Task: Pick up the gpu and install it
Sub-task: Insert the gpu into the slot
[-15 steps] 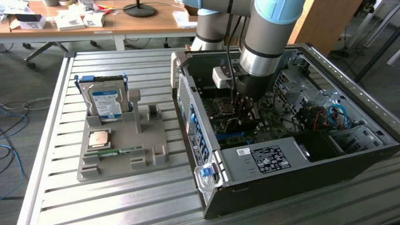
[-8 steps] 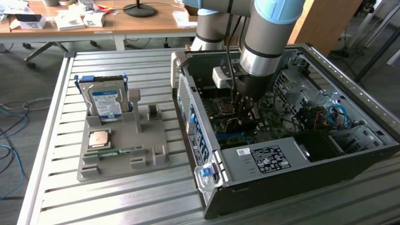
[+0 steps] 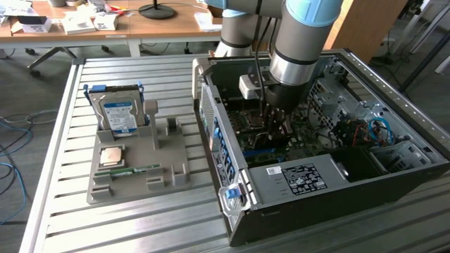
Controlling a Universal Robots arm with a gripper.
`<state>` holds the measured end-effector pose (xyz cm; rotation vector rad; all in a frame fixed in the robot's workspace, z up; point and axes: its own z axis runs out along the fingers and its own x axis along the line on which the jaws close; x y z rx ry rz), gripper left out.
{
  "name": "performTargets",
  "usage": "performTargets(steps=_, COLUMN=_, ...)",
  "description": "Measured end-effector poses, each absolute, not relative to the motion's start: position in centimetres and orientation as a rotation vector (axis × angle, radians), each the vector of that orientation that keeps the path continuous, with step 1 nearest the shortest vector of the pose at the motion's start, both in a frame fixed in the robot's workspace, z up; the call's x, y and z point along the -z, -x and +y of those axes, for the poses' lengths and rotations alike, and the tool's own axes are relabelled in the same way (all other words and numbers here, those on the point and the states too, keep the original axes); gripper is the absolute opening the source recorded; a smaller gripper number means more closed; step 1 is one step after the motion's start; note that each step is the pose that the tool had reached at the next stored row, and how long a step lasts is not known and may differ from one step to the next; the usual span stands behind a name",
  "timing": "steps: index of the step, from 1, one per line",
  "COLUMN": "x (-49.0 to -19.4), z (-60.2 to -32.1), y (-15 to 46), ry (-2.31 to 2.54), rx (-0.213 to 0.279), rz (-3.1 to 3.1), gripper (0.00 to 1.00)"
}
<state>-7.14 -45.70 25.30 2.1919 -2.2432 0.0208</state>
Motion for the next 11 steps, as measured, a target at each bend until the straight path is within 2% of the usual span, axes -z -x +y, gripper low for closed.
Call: performTargets(steps=11, x=-25.31, z=-45.66, y=7.42, ry=-2.206, rx=-0.046, rz=-2.251, gripper=0.26)
